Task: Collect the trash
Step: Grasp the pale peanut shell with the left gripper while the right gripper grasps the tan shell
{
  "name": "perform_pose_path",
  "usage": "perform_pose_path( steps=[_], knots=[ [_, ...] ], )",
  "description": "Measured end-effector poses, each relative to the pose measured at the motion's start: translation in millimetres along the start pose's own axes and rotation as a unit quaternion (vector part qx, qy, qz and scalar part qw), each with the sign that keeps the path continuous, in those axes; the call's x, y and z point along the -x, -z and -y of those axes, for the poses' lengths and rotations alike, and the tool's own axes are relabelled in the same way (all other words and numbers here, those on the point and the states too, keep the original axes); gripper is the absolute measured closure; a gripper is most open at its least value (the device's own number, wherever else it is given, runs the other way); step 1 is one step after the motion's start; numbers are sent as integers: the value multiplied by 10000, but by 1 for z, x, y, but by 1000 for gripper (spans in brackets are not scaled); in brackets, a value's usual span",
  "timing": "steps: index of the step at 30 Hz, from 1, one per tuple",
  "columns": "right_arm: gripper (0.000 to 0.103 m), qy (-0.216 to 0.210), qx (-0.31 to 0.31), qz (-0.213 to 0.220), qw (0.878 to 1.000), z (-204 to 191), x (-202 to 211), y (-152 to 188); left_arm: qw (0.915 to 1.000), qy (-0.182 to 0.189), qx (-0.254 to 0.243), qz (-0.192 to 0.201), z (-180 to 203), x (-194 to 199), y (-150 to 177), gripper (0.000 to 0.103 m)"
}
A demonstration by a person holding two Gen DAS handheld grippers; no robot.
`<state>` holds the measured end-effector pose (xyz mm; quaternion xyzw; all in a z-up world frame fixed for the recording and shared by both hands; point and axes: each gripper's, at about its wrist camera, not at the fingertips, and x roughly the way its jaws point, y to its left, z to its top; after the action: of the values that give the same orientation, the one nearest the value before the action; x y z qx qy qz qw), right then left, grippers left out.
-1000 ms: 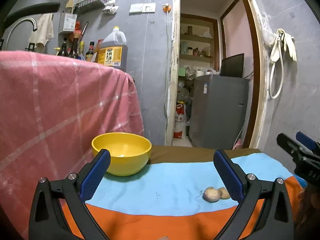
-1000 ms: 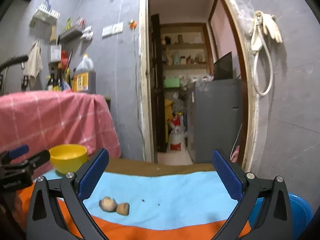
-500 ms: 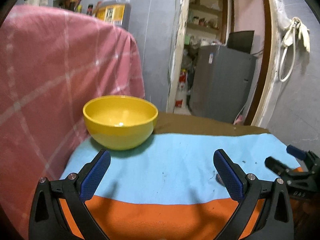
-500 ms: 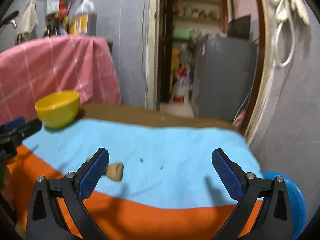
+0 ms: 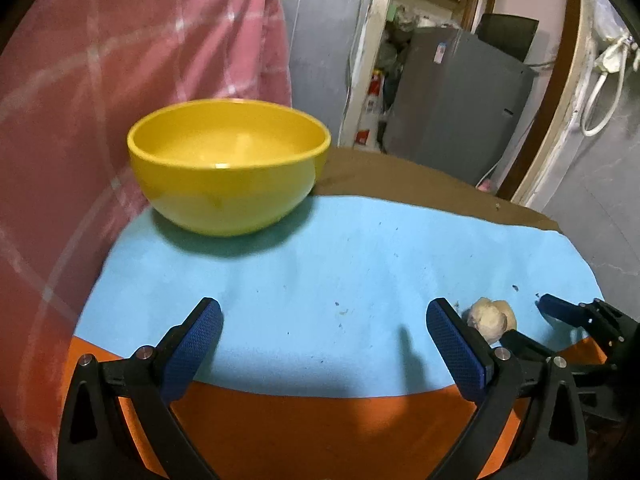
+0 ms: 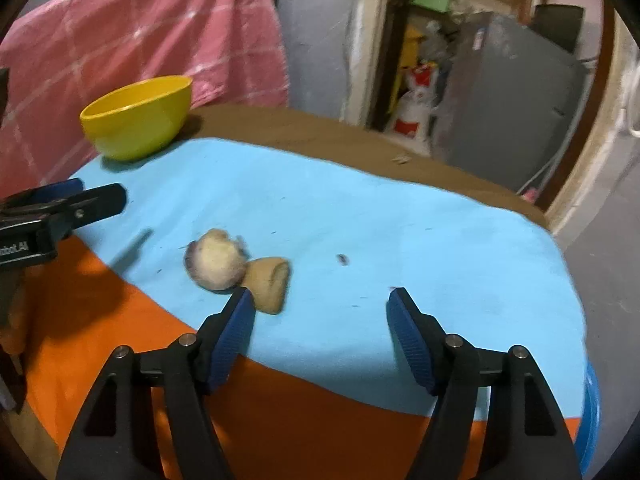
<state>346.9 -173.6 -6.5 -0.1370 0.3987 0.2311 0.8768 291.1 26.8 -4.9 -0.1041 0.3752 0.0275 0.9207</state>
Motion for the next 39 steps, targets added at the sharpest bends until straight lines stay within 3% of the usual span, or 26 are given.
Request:
perform_pose_path(
  steps=[4, 7, 11, 18, 24, 27, 33, 39],
  knots=[
    [38, -158, 36, -122, 9998, -4, -9, -6, 9999, 74, 40, -106, -3, -4, 2, 2],
    [46, -249, -47, -177, 9995, -2, -12, -10, 9998, 128, -20, -139, -2, -3, 2, 3],
    [76, -406, -159, -138, 9990, 4, -11, -9, 9995, 193, -149, -180, 3, -4, 0, 3],
    [77, -340, -147, -119, 9992, 10, -5, -5, 9963, 505, -656, -225, 23, -4, 2, 3],
    [77, -79, -327, -68, 9994, 29, 5, 4, 9881, 716, -1295, -428, 56, -14, 4, 4],
    [77, -8, -449, -15, 9990, 39, 10, 8, 9832, 766, -1581, -495, 73, -19, 3, 12],
    [77, -134, -681, 34, 9976, 52, 16, 14, 9732, 665, -2096, -675, 105, -34, 4, 39],
    [77, -161, -779, 133, 9967, 53, 20, 17, 9731, 556, -2145, -633, 113, -43, 4, 59]
  ],
)
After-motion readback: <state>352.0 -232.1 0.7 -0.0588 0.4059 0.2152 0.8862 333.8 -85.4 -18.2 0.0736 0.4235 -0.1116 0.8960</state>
